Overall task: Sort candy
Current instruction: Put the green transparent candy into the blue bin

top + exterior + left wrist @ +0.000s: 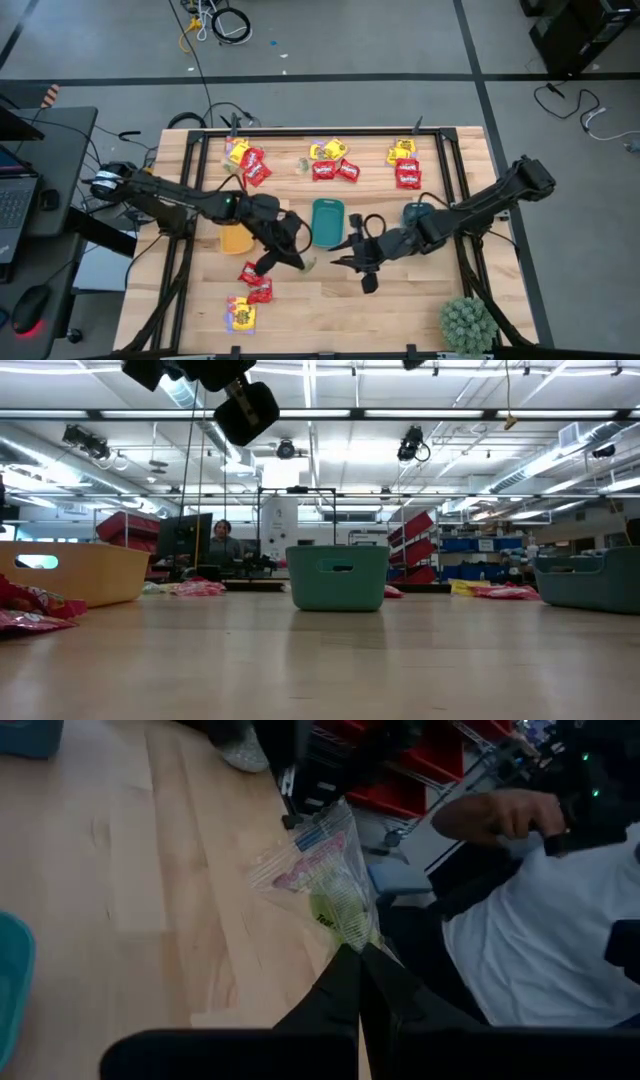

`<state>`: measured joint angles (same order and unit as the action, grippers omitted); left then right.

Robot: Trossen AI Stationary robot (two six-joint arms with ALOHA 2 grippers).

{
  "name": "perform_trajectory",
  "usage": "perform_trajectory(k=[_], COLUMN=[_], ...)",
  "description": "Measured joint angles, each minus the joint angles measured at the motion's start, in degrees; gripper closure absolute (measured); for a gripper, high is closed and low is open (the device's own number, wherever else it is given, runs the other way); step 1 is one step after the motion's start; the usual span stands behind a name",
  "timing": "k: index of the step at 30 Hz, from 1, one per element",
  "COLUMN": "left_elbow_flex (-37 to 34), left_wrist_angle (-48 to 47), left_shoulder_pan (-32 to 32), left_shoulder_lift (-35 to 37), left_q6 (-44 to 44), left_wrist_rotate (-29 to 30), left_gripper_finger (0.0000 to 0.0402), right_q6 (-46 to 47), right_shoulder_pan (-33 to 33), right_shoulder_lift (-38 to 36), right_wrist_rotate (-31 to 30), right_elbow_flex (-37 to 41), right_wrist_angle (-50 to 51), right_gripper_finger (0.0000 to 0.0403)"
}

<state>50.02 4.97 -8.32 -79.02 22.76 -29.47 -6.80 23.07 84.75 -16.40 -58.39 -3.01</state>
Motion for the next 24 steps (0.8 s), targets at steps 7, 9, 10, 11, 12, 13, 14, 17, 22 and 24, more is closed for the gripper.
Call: perform_trajectory(k=[7, 9, 10, 11, 12, 13, 14, 17, 22, 24], left_elbow_flex=[0.0, 0.0, 0.0, 0.0, 0.0, 0.0, 0.0, 0.0, 0.0, 0.0], left_wrist_angle=[1.4, 1.0, 0.9, 0.9, 1.1, 1.1, 1.1, 0.8, 0.9, 0.9], left_shoulder_pan=[0.3, 0.3, 0.3, 0.3, 0.3, 0.3, 0.3, 0.3, 0.1, 0.1], left_shoulder_lift=[0.0, 0.0, 0.0, 0.0, 0.0, 0.0, 0.0, 0.0, 0.0, 0.0], left_q6=[-0.1, -0.1, -0.1, -0.1, -0.1, -0.1, 0.0, 0.0, -0.1, -0.1], left_wrist_rotate=[-1.6, -1.6, -1.6, -1.6, -1.8, -1.9, -2.0, -2.4, -2.3, -2.3], left_gripper_finger=[0.0401, 0.0401, 0.0401, 0.0401, 0.0401, 0.0401, 0.0401, 0.0401, 0.0401, 0.0401], right_q6=[-4.2, -4.6, -4.8, -5.0, -5.2, -5.4, -5.5, -5.6, -5.3, -5.3], right_shoulder_pan=[-0.8, -1.2, -1.3, -1.4, -1.5, -1.5, -1.5, -1.5, -1.4, -1.4], right_shoulder_lift=[5.6, 7.1, 7.8, 8.5, 9.1, 9.7, 10.1, 10.3, 8.4, 8.5], right_wrist_rotate=[4.9, 6.8, 7.2, 7.3, 7.3, 7.4, 7.4, 6.7, 4.2, 4.2], right_elbow_flex=[-7.0, -8.9, -9.9, -10.9, -11.5, -12.0, -12.4, -13.0, -13.0, -13.1], right_wrist_angle=[0.2, 1.2, 2.3, 2.9, 3.4, 3.8, 4.1, 5.8, 6.1, 6.2], right_gripper_finger=[0.0288, 0.0288, 0.0288, 0.0288, 0.0288, 0.0288, 0.0288, 0.0288, 0.0287, 0.0284])
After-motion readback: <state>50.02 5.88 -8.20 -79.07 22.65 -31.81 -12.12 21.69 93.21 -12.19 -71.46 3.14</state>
